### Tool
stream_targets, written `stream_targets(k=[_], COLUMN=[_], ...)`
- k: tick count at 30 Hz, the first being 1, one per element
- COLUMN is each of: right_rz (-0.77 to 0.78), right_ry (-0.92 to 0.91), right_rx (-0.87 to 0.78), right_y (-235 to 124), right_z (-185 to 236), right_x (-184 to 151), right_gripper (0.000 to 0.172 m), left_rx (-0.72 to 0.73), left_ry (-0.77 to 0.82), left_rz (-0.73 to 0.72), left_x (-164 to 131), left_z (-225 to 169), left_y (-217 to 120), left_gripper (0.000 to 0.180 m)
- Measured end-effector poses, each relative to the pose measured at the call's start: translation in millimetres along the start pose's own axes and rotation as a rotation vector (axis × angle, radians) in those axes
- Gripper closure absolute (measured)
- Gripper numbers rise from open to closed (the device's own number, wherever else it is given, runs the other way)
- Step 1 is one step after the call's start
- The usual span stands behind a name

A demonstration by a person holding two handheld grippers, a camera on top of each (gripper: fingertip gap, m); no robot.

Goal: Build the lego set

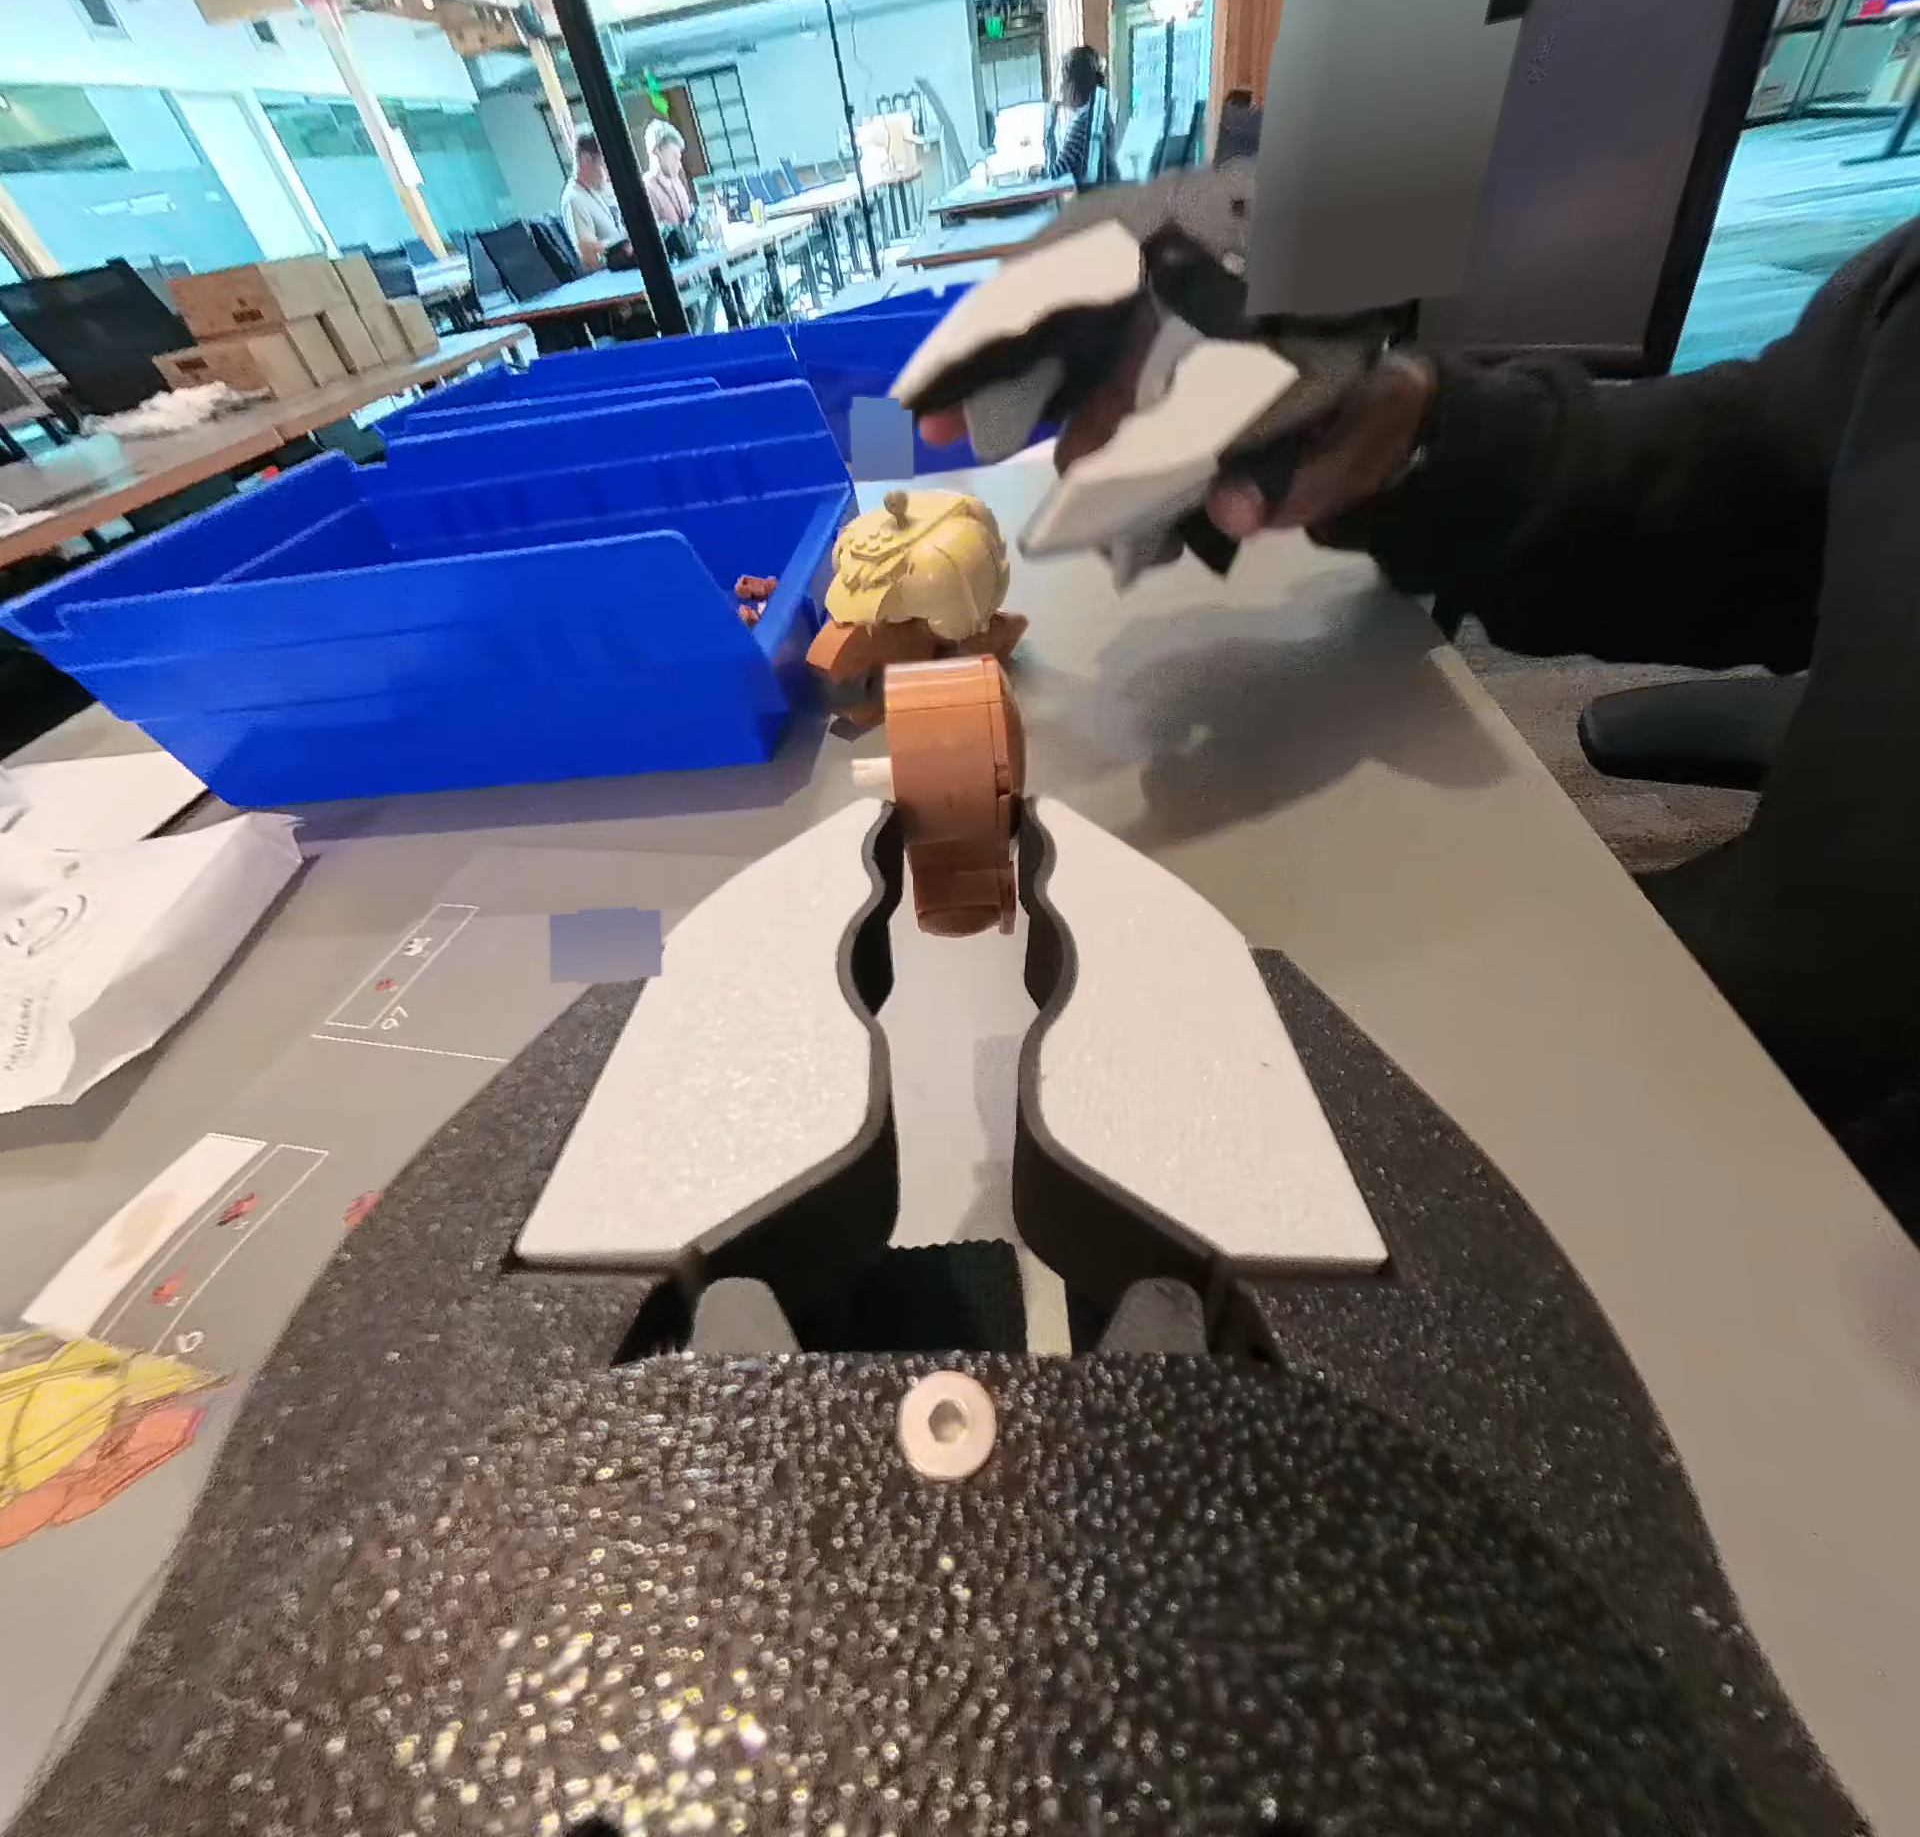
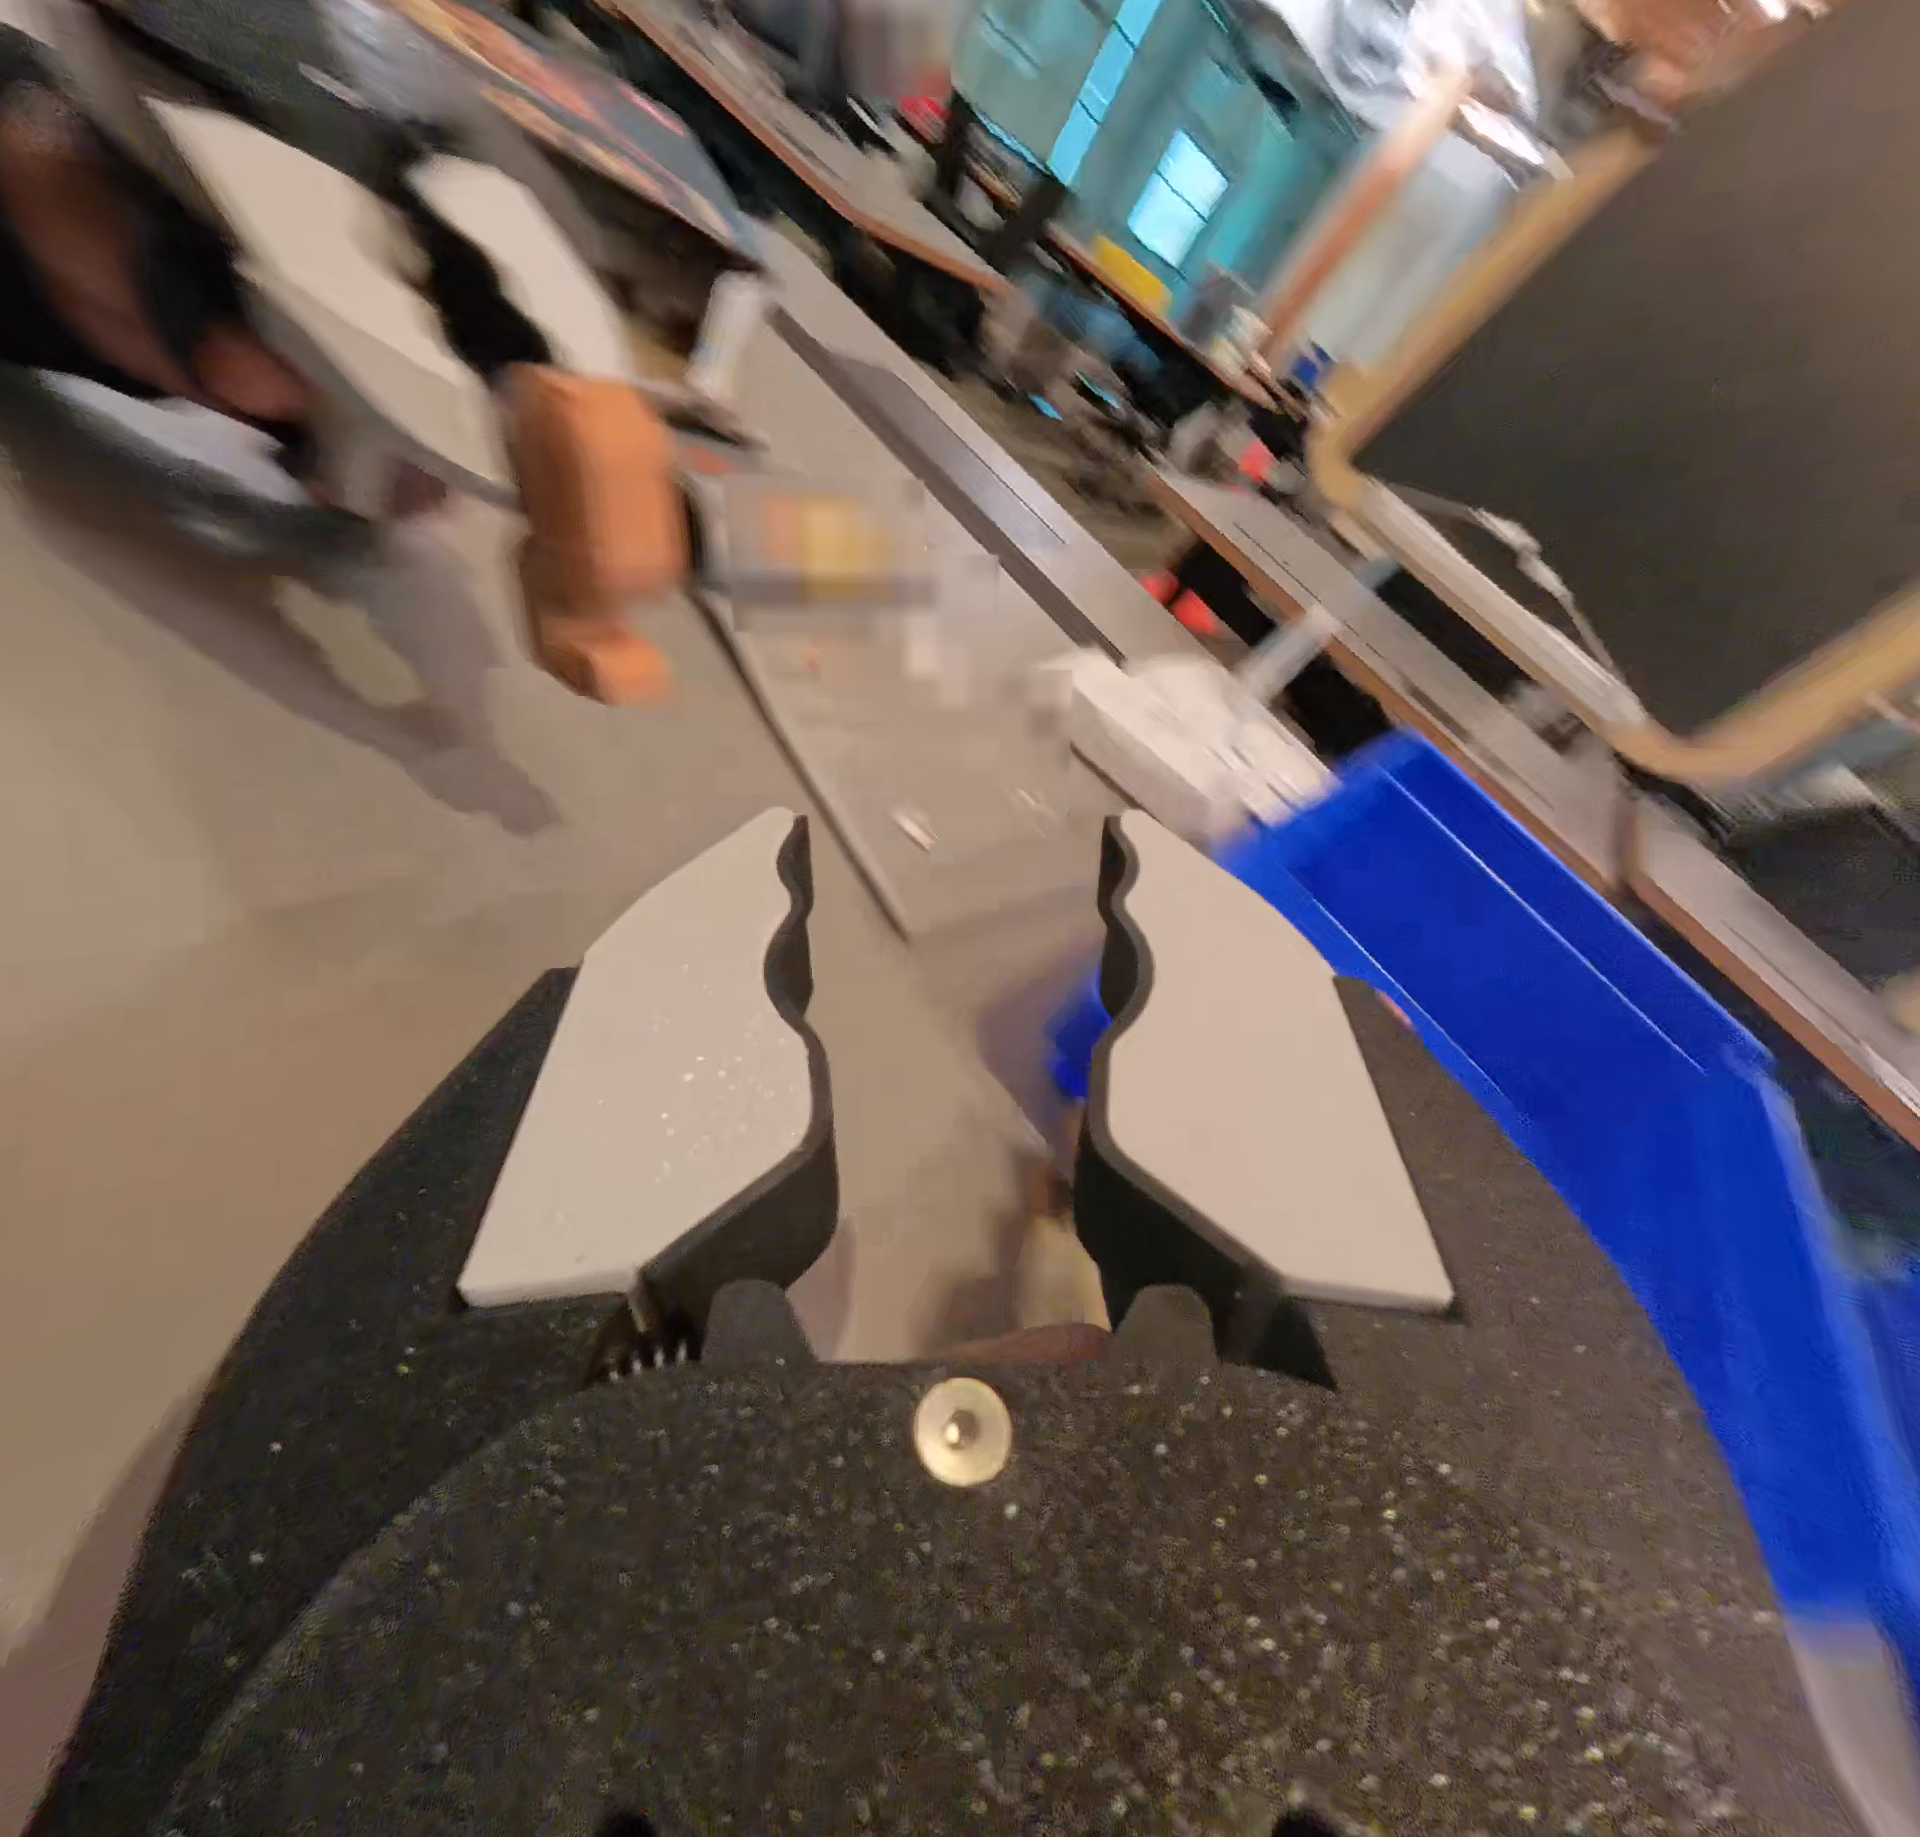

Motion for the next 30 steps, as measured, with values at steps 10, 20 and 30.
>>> stream_targets(k=[10, 20, 30], right_rz=[0.407, 0.391, 0.232], right_ry=[0.325, 0.346, 0.377], right_rx=[0.085, 0.136, 0.287], right_y=[-52, -43, -65], right_z=[-60, -61, -50], right_x=[-87, -109, -104], right_gripper=[0.074, 0.089, 0.089], left_rx=[-0.048, -0.065, -0.174], left_ry=[-0.088, -0.159, -0.04], left_rz=[0.093, 0.208, 0.334], left_x=[-13, -25, -29], left_z=[3, 3, -18], left_y=[42, 78, 131], left_gripper=[0.16, 0.16, 0.16])
Point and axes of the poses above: each gripper's, where its closed fingertips meet, y out along the fingers, x out of its top, z = x × y across the jaws, the point moved 3 cm from there along -y, back along the fingers, and after that the axes turned 7 degrees about -z, right-handed, at the moved point
